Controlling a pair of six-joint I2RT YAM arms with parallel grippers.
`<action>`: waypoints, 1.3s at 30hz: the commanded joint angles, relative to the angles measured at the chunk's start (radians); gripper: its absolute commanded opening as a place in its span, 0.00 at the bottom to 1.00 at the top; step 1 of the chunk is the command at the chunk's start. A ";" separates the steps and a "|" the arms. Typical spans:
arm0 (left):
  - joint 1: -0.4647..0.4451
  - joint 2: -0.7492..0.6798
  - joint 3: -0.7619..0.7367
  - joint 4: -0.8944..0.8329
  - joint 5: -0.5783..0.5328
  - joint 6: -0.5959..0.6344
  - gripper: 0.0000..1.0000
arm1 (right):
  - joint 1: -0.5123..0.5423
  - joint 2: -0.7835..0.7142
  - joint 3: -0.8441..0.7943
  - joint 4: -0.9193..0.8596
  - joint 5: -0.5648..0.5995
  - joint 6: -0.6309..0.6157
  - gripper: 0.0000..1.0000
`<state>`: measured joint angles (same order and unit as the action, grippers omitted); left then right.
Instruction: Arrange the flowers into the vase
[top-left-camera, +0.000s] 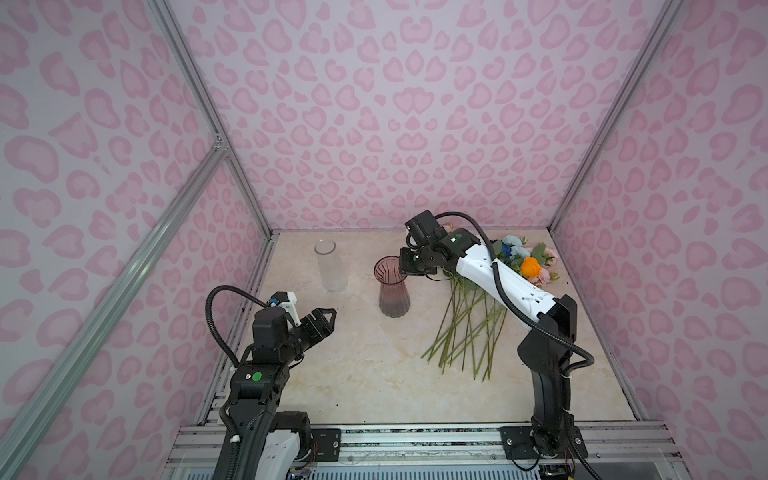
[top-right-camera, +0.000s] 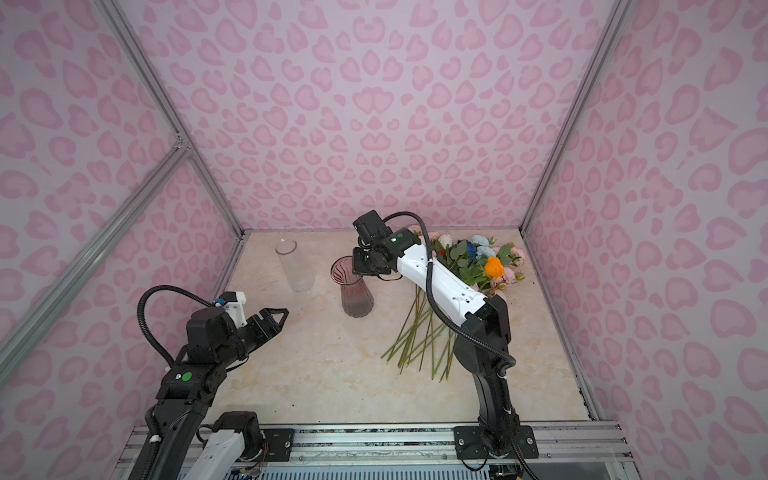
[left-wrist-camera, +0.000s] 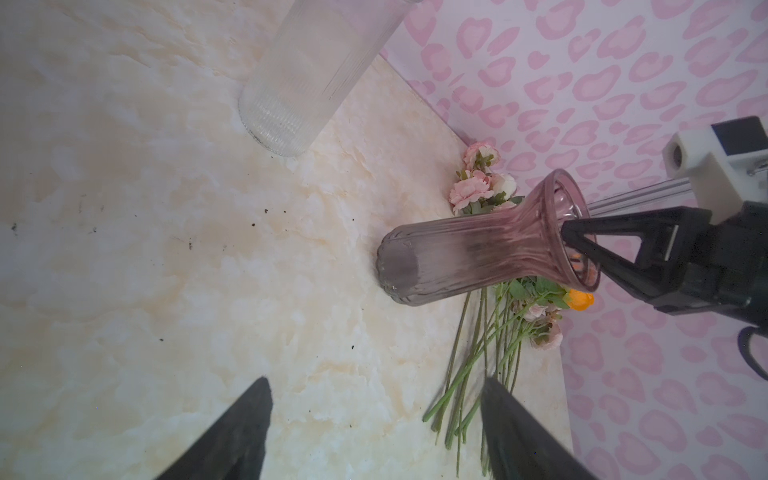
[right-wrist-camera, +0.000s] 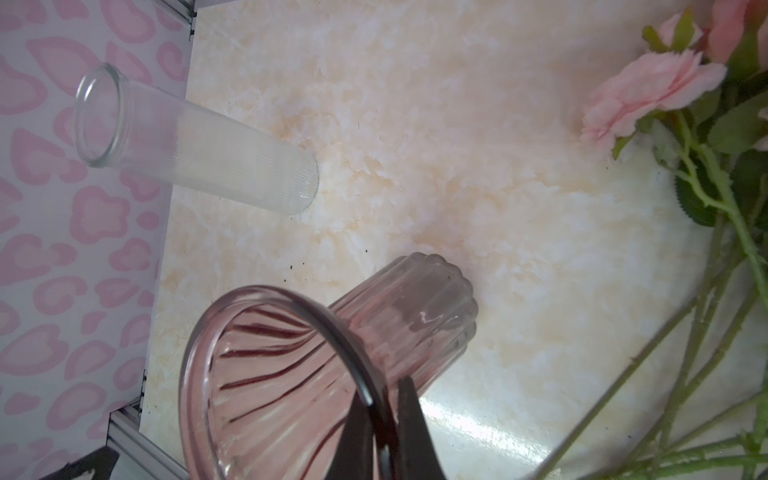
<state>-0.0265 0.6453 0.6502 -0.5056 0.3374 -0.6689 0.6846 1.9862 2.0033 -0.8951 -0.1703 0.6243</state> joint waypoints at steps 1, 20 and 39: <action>-0.007 0.013 0.014 0.045 0.030 -0.015 0.79 | -0.013 -0.074 -0.088 0.069 -0.062 -0.022 0.00; -0.280 0.253 0.212 0.102 -0.042 0.011 0.77 | -0.054 -0.252 -0.368 0.101 -0.111 -0.050 0.21; -0.358 0.402 0.568 0.171 -0.073 0.093 0.77 | -0.167 -0.701 -0.755 0.427 0.279 -0.238 0.51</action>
<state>-0.3645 1.0065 1.1660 -0.4107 0.2783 -0.5987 0.5388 1.3247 1.3586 -0.6258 -0.0547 0.4393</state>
